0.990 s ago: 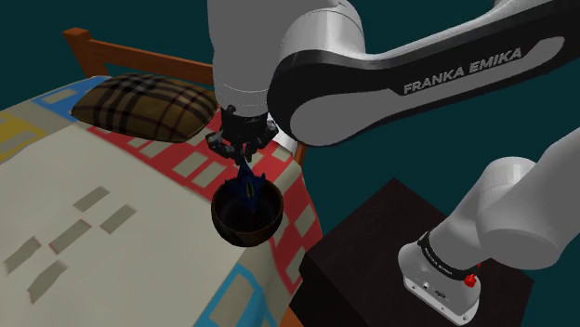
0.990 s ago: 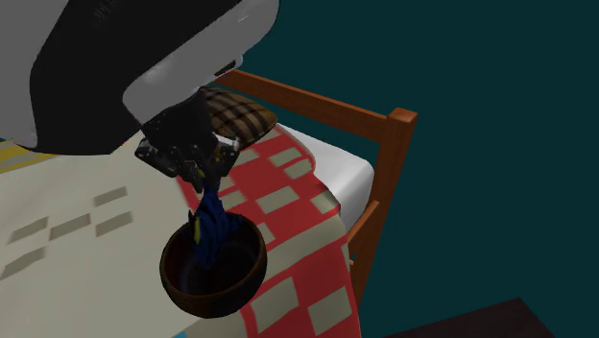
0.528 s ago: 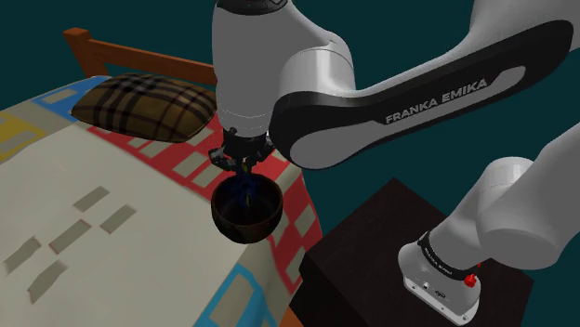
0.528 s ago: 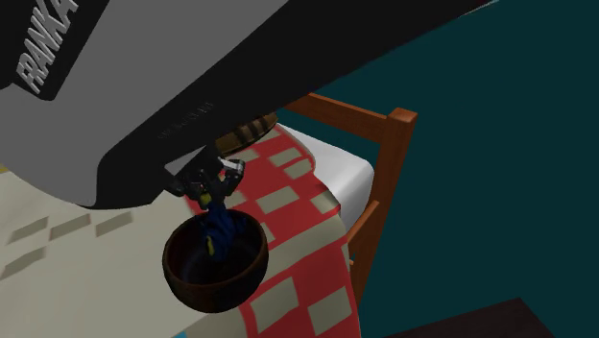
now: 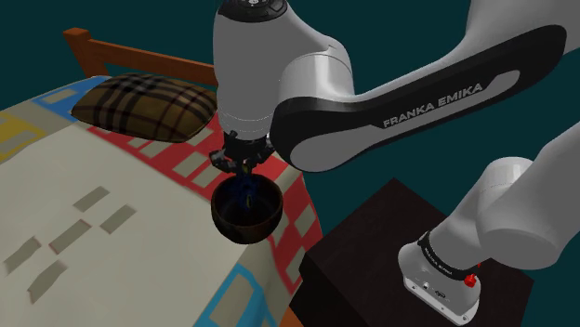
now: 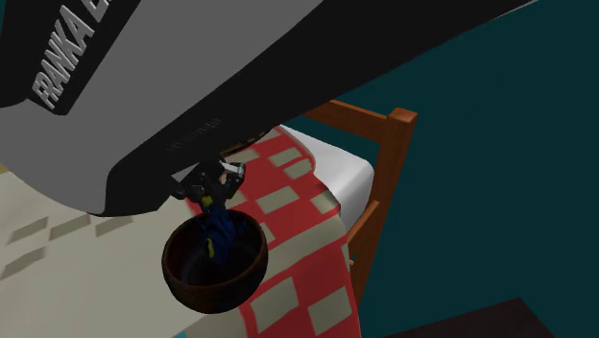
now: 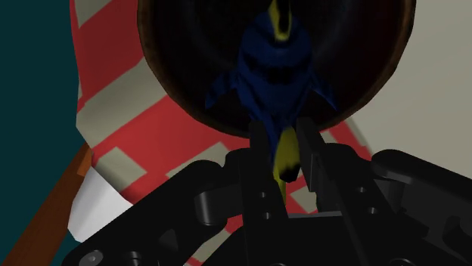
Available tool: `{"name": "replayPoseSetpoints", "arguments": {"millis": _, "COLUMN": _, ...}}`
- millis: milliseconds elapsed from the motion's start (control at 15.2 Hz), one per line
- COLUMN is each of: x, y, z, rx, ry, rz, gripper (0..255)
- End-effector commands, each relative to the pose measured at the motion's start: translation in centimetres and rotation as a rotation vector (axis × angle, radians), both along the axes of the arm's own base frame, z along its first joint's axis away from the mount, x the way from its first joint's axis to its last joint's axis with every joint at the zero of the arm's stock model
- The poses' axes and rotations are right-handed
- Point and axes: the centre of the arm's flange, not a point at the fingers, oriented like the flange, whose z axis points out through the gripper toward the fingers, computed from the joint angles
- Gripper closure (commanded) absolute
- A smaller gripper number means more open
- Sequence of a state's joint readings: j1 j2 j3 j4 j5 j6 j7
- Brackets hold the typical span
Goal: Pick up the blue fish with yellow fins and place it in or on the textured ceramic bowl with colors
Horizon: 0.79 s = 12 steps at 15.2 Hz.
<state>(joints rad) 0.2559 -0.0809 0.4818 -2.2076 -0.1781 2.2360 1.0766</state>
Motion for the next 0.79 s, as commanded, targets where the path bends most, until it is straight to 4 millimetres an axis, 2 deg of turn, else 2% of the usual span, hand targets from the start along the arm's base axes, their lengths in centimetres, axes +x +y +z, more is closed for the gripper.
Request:
{"name": "replayPoseSetpoints", "arguments": {"millis": 0, "x": 0.0, "y": 0.0, "z": 0.0, "rx": 0.000, "ry": 0.000, "rz": 0.000, "gripper": 0}}
{"name": "replayPoseSetpoints", "arguments": {"millis": 330, "x": 0.0, "y": 0.0, "z": 0.0, "rx": 0.000, "ry": 0.000, "rz": 0.000, "gripper": 0}}
{"name": "replayPoseSetpoints", "arguments": {"millis": 594, "x": -1.0, "y": 0.3, "z": 4.9, "rx": 0.000, "ry": 0.000, "rz": 0.000, "gripper": 0}}
{"name": "replayPoseSetpoints", "arguments": {"millis": 726, "x": -1.0, "y": 0.3, "z": 4.9, "rx": 0.000, "ry": 0.000, "rz": 0.000, "gripper": 0}}
